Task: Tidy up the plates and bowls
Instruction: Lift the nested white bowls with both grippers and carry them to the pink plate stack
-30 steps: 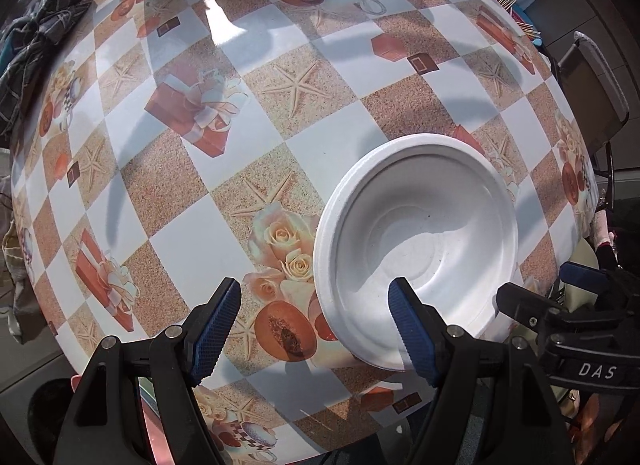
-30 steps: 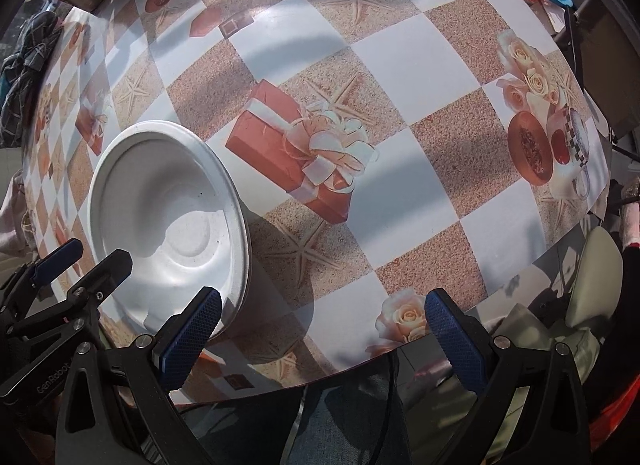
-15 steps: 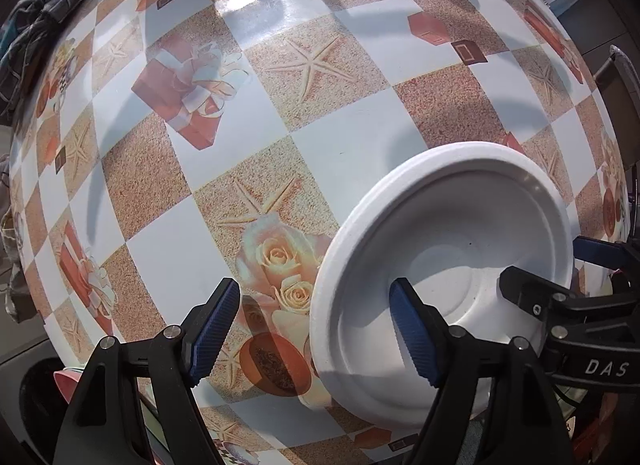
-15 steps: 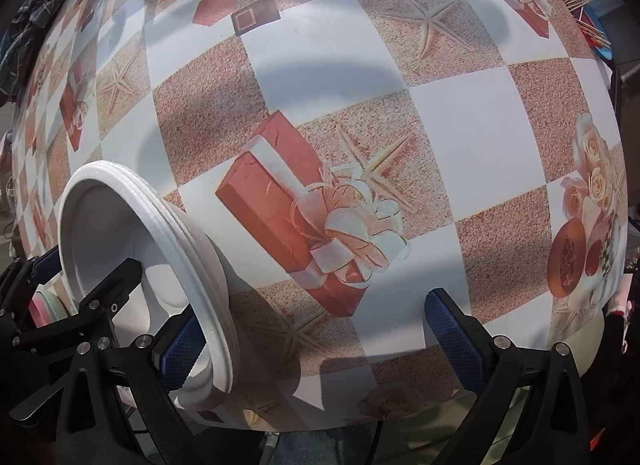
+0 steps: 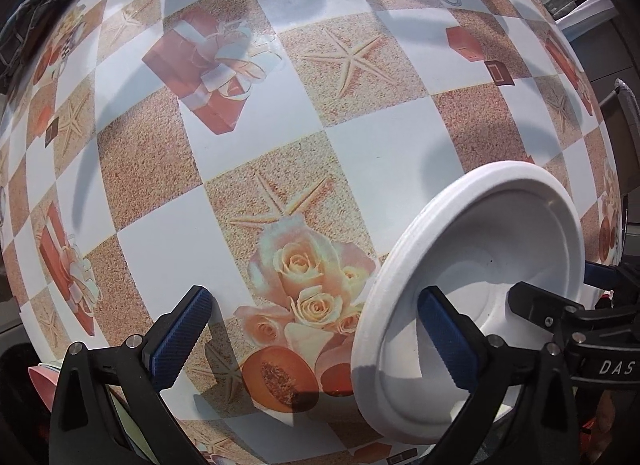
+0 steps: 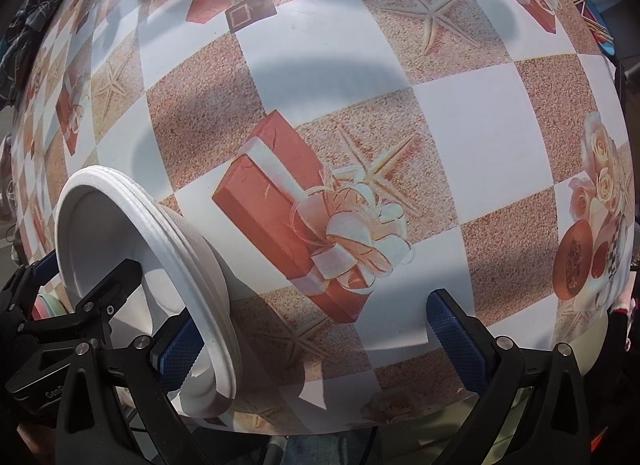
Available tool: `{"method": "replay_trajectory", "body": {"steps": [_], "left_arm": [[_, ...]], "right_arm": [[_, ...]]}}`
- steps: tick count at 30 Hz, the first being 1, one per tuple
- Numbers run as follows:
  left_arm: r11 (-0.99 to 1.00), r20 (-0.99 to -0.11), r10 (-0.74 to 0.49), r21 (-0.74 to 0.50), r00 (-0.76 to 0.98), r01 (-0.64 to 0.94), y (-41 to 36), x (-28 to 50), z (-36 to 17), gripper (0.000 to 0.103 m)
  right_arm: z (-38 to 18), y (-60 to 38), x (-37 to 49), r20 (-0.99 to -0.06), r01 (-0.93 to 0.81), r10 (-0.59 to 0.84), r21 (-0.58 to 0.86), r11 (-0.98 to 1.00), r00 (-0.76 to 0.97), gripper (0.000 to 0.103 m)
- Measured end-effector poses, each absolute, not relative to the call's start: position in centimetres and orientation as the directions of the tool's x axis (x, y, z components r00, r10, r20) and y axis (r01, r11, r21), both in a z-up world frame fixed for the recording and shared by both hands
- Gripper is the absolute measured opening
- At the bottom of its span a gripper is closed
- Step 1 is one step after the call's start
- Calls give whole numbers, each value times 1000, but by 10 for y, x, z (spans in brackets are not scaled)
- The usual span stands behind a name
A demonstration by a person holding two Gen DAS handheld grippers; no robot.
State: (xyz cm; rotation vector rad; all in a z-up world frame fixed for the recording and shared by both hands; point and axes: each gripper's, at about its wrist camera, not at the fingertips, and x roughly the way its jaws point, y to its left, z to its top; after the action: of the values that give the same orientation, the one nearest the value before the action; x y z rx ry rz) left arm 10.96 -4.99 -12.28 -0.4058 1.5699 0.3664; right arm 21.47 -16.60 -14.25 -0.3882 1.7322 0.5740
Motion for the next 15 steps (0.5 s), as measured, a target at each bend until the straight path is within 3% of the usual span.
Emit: {"method": "replay_trajectory", "body": {"steps": [3, 11, 13, 15], "left_arm": [[838, -1000, -20, -27, 18, -545, -36, 103, -121, 103], [837, -999, -32, -15, -20, -547, -33, 105, -125, 103], [841, -999, -41, -23, -21, -541, -36, 110, -122, 100], [849, -999, -46, -33, -12, -528, -38, 114, -121, 91]], "right_arm": [[-143, -164, 216, -971, -544, 41, 167, 822, -237, 103], [-145, -171, 226, -969, -527, 55, 178, 831, -242, 103], [-145, -170, 228, -969, -526, 48, 174, 833, -244, 103], [-144, -169, 229, -968, -525, 42, 171, 834, -248, 100]]}}
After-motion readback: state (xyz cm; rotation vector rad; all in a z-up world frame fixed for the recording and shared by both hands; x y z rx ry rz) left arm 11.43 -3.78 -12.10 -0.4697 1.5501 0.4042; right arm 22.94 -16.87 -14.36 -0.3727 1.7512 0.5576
